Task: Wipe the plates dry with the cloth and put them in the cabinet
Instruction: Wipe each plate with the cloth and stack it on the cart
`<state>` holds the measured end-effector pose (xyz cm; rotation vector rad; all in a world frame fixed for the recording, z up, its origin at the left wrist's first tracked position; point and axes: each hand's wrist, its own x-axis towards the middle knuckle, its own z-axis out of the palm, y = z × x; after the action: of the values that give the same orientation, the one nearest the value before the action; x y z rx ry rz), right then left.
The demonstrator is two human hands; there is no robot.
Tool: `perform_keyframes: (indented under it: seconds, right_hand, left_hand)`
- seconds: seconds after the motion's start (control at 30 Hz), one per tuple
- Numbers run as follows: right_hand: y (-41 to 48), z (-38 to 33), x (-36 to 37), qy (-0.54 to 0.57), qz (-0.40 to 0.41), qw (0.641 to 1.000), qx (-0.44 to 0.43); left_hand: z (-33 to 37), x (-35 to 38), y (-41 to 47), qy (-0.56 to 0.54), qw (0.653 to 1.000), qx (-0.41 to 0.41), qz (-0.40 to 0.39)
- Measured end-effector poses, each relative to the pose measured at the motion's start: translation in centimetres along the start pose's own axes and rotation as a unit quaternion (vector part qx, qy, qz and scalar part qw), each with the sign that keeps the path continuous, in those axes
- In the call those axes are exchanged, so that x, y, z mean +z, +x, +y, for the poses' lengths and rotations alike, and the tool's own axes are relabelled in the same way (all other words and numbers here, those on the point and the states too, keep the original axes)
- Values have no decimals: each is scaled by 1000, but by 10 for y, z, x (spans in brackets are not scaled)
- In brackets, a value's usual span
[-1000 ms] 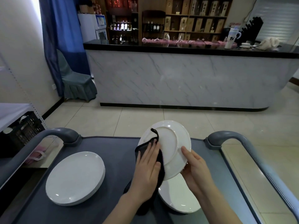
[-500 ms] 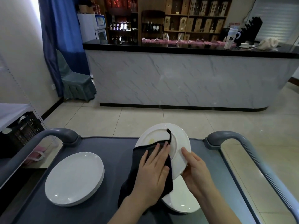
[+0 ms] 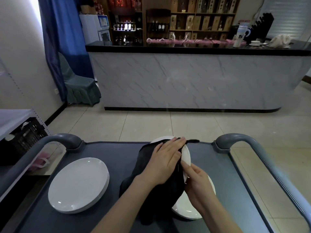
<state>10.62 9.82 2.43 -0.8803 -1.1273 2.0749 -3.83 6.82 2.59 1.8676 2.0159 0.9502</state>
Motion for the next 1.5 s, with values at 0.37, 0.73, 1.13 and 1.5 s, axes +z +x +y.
perform_keyframes:
  seconds: [0.37,0.73,1.13,1.5]
  right_hand:
    - [16,-19,-14,39,5,998,-42]
    - [23,-3,14,108,-1,994,5]
    - [27,-2,14,67,-2,997,27]
    - [23,18,28,-169,-119,976,-66]
  left_hand:
    - [-42,17,-46,-145,975,-141,96]
    - [21,35,-63,-12,991,-50,123]
    - [-43,59,-138,-12,967,-195,166]
    - [-56,10,-161,-155,894,-344,243]
